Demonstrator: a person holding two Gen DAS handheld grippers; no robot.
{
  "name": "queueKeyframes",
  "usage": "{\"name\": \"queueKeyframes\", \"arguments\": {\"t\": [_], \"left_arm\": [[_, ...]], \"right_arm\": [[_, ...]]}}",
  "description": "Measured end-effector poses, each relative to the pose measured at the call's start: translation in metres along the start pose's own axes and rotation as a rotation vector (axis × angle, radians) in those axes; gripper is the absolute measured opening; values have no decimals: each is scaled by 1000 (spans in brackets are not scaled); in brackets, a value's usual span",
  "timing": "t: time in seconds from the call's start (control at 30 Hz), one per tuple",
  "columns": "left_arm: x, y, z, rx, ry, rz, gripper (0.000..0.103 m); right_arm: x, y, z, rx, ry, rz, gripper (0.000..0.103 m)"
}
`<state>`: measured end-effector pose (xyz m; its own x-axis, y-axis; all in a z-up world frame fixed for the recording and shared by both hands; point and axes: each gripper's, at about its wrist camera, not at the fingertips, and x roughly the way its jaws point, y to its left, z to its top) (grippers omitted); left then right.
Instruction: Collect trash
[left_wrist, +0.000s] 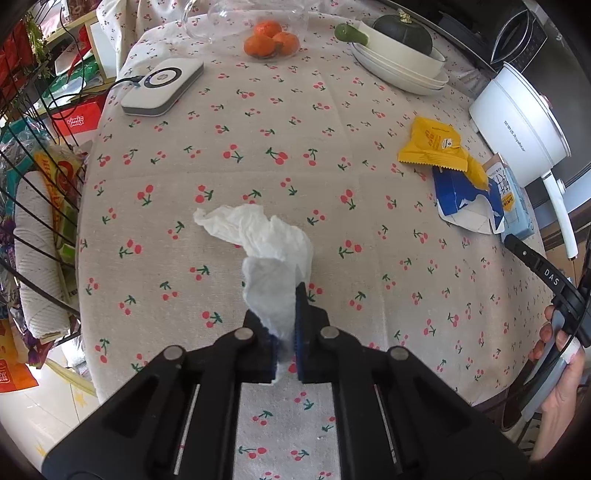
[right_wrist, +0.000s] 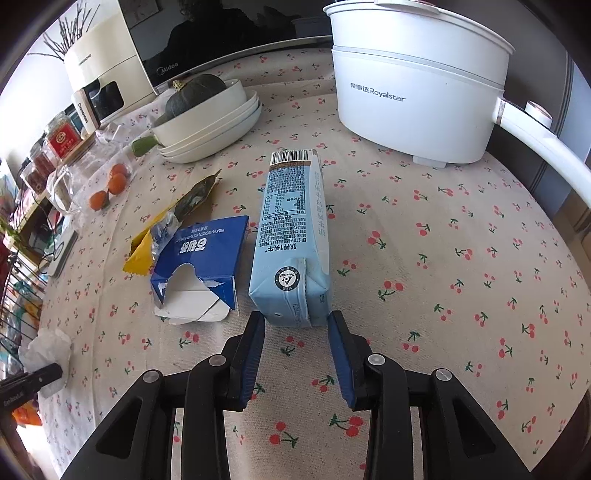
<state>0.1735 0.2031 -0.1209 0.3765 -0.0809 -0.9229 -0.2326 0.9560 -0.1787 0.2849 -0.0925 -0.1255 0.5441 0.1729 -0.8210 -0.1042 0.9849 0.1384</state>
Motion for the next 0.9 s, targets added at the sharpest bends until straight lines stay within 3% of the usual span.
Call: {"name": "queueKeyframes", "arguments": {"t": [0.27, 0.33, 0.6, 0.67, 0.7, 0.73, 0.9], "left_arm": [[-20, -14, 2, 20, -44, -40, 5], [-26, -22, 1, 35, -55, -52, 5], [-39, -49, -8, 105, -71, -72, 5], [-40, -51, -8, 108, -73, -71, 5], [-41, -51, -7, 106, -74, -70, 5], [-41, -51, -7, 103, -74, -68, 5], [-36, -50, -9, 89, -62, -62, 5]], "right_arm": [[-43, -14, 0, 14, -56, 15, 34], [-56, -17, -2, 7, -60, 22, 8], [-89, -38, -14, 5, -37, 44, 10], [-91, -44, -16, 20, -21, 51, 28], [-92, -46, -16, 25, -23, 48, 55], [-94, -48, -17, 34, -36, 49, 74], [-85, -44, -10, 25, -38, 52, 78]]}}
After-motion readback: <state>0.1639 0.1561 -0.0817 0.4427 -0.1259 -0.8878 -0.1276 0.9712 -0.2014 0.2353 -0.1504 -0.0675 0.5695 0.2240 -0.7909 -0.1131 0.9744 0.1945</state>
